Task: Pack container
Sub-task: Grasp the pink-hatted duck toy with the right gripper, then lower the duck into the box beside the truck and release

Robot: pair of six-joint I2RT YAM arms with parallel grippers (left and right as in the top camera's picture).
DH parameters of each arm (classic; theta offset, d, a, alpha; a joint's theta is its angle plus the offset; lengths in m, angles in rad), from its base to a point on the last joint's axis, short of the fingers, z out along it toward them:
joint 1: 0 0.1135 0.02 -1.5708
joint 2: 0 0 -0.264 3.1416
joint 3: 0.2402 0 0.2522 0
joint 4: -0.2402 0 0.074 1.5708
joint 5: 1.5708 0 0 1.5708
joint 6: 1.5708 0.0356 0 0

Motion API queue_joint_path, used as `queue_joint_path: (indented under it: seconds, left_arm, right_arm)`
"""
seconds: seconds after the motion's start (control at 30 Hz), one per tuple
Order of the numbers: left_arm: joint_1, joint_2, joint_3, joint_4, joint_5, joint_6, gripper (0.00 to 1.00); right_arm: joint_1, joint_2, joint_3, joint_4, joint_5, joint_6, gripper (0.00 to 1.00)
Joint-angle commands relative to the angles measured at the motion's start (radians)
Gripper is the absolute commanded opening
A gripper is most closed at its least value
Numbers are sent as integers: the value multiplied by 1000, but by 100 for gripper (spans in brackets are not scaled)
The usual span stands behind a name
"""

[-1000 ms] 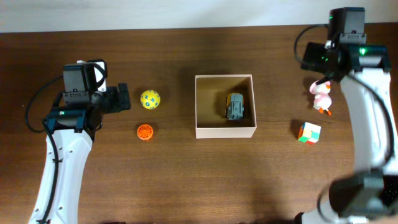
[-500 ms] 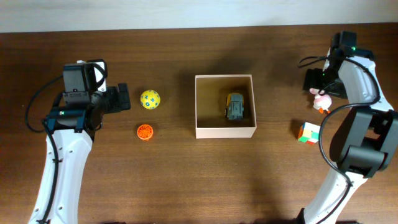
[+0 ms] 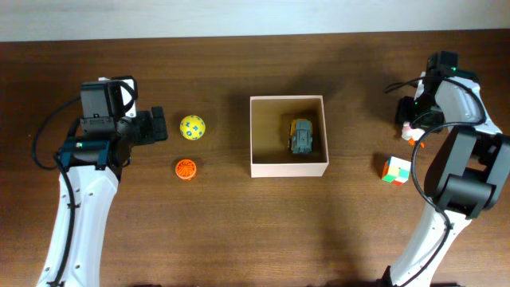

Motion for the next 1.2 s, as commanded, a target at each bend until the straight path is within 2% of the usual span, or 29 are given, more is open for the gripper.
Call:
queue_joint_path:
  seconds: [0.0,0.03,0.1,0.23,0.43,0.6,0.7,0.83,0.9,1.17]
  left_arm:
    - [6,7,18,1,11,-13,99]
    - [6,7,18,1,11,-13,99]
    - [6,7,18,1,11,-13,99]
    - [6,7,18,1,11,-13,99]
    - [6,7,18,1,11,-13,99]
    - [6,7,18,0,11,-13,99]
    - [6,7,18,1,11,-13,99]
    - [6,7,18,1,11,-13,99]
    - [6,7,18,1,11,-13,99]
    - [6,7,18,1,11,-13,99]
  right_arm:
    - [0,12,-7,-9,-19,0,47]
    - [0,10,-7,-13,-19,0,38]
    - [0,-1,-7,-29,-22,11,27]
    - [8,-61,-5,-62,-21,66,18]
    - [89,-261,31,-116,-44,100,16]
    - [274,-484,44,-175,-66,149,8]
    - [407,-552,44,-174,-65,170,6]
    - [579,-547,36,-159,-53,189,6]
    - [650,-520,14,-147,-21,243,6]
    - [810,-340,-72,-55,-9,340,6]
